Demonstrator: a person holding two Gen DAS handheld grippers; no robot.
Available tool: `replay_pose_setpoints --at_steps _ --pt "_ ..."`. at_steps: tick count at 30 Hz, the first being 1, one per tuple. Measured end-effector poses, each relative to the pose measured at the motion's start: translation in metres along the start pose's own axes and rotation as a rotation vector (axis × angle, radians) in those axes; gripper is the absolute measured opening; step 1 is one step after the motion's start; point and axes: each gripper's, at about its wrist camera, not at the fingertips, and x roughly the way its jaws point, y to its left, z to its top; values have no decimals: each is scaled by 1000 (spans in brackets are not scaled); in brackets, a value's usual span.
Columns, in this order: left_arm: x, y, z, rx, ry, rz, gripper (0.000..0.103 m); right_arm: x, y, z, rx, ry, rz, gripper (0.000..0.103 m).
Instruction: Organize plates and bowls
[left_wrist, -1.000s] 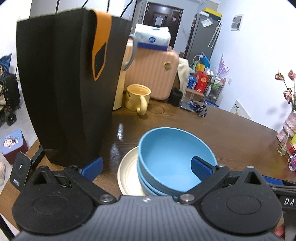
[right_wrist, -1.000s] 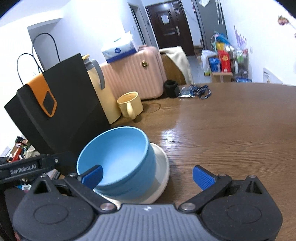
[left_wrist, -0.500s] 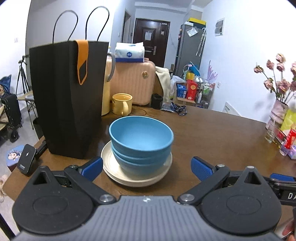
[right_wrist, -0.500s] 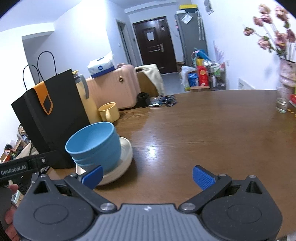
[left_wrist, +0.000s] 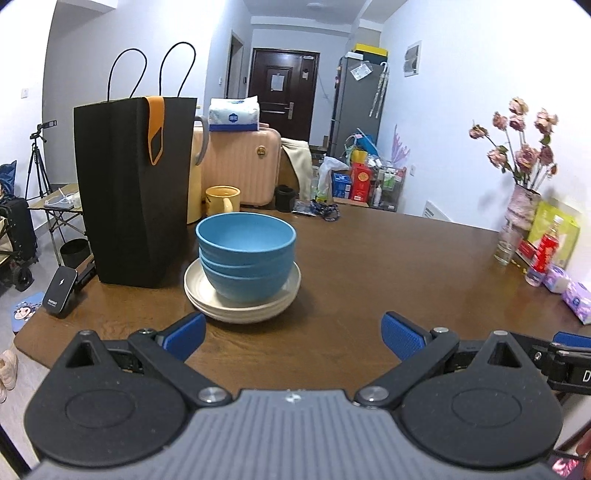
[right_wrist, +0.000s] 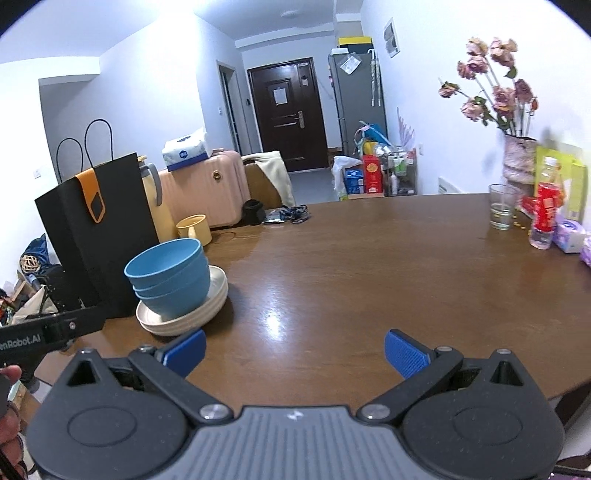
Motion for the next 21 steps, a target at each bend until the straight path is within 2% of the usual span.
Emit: replay_pose_setpoints --at_steps 10,21 --pt "-31 -13 -21 23 8 -22 103 -43 -9 -23 -7 -30 -29 103" --pt "-39 -23 -26 37 8 -45 103 -55 -16 -27 -6 -40 -53 103"
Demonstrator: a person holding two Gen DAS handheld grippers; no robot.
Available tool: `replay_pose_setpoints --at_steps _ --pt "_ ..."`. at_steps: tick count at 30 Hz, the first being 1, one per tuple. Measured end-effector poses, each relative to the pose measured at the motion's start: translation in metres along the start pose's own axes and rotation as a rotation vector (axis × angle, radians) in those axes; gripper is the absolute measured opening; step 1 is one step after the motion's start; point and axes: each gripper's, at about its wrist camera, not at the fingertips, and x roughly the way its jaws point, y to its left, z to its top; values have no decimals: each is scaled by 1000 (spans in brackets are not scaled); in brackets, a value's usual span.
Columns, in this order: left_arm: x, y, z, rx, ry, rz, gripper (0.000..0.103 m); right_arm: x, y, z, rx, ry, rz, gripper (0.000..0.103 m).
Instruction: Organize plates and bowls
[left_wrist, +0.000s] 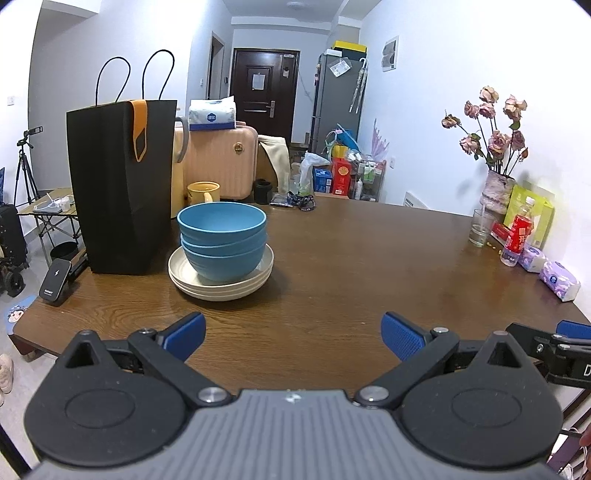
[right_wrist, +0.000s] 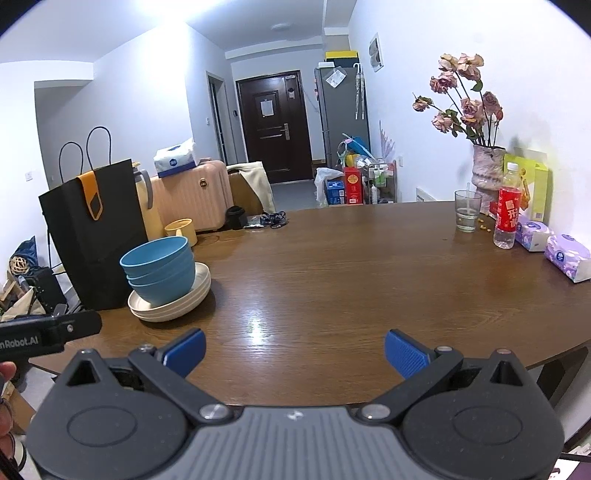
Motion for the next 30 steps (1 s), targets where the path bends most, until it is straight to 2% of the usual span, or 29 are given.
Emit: replay_pose_setpoints --at_steps 30 --pt "1 0 0 7 0 1 103 0 1 -1 9 2 -2 103"
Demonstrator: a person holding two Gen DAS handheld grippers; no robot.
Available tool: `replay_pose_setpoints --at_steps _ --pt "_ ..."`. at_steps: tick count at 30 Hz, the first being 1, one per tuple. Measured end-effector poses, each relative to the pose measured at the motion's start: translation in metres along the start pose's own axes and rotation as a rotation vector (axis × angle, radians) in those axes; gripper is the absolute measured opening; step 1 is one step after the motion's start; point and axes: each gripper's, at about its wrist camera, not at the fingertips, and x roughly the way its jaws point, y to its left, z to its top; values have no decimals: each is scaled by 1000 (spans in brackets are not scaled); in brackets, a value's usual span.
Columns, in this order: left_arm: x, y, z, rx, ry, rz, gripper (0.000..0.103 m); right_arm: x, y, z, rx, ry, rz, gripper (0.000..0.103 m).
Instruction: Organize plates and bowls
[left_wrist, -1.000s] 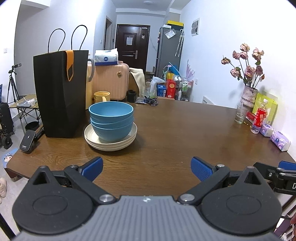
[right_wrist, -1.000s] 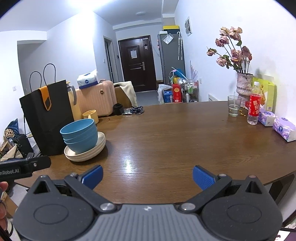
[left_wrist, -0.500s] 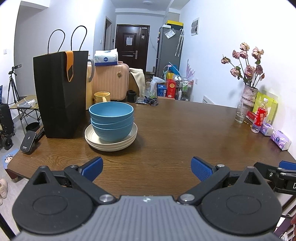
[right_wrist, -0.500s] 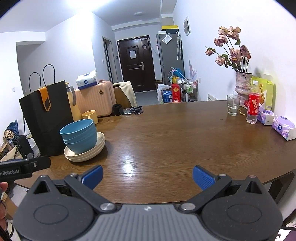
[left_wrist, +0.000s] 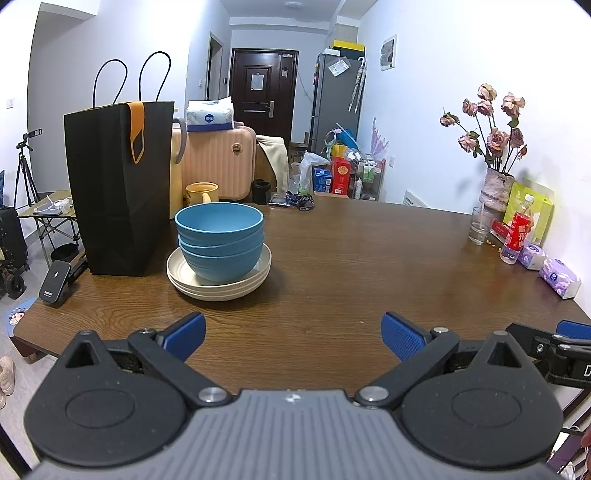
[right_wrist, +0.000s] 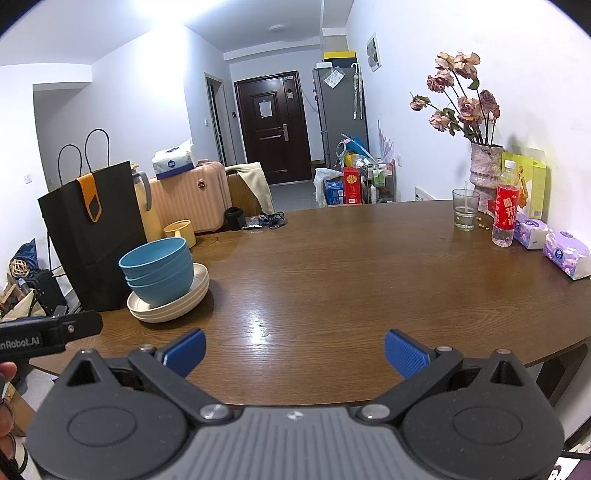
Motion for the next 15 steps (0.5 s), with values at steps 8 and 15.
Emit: replay_pose_setpoints --at_steps 8,15 --pt "0 -1 0 2 -2 0 103 0 -2 0 4 -3 3 103" --pt "0 -2 -1 3 -2 2 103 0 -2 0 4 -3 4 103"
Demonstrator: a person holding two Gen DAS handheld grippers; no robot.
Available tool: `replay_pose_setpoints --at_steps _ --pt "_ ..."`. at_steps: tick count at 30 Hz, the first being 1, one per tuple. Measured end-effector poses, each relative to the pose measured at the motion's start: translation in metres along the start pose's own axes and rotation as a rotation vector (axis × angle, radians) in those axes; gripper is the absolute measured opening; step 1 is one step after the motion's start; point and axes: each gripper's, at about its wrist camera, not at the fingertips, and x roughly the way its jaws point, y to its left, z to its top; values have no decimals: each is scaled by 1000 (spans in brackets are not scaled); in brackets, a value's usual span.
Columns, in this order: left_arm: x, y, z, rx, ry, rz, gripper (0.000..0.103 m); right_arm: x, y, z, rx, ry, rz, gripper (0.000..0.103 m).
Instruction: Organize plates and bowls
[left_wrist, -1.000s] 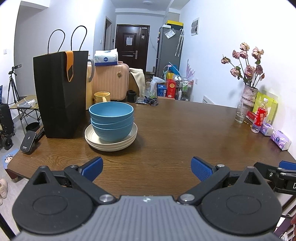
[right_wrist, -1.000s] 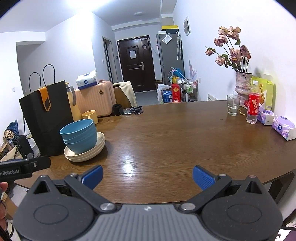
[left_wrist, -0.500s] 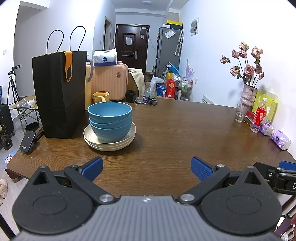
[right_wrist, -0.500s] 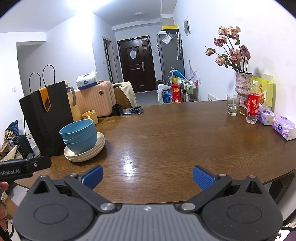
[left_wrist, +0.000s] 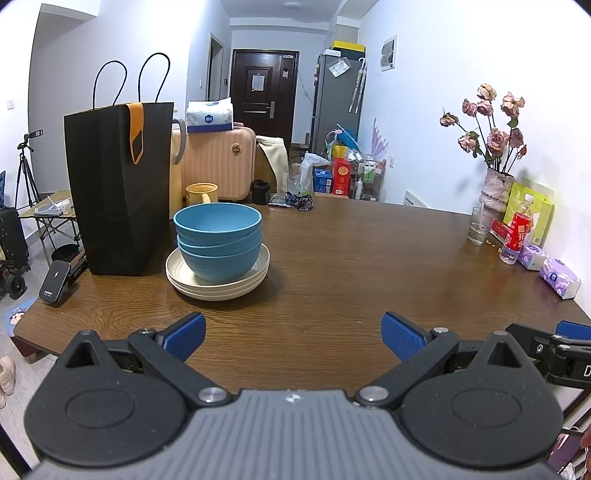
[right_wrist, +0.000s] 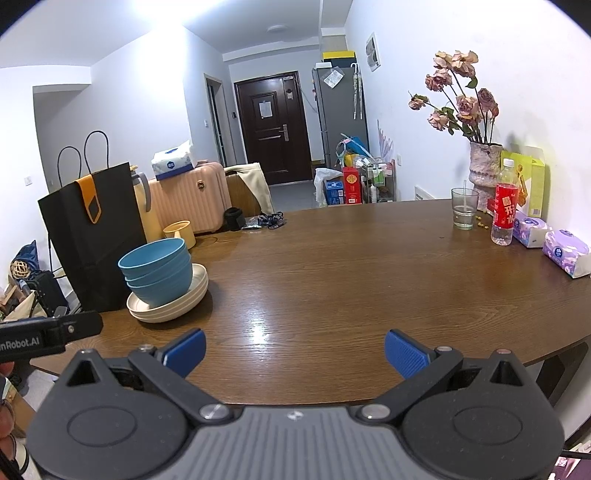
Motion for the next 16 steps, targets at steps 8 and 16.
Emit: replay_pose_setpoints --at_steps 8,16 --pt "1 -2 -1 -2 3 8 103 0 0 -1 -2 1 2 103" --pt "-2 -3 -4 3 -7 21 103 1 2 -2 -3 2 4 103"
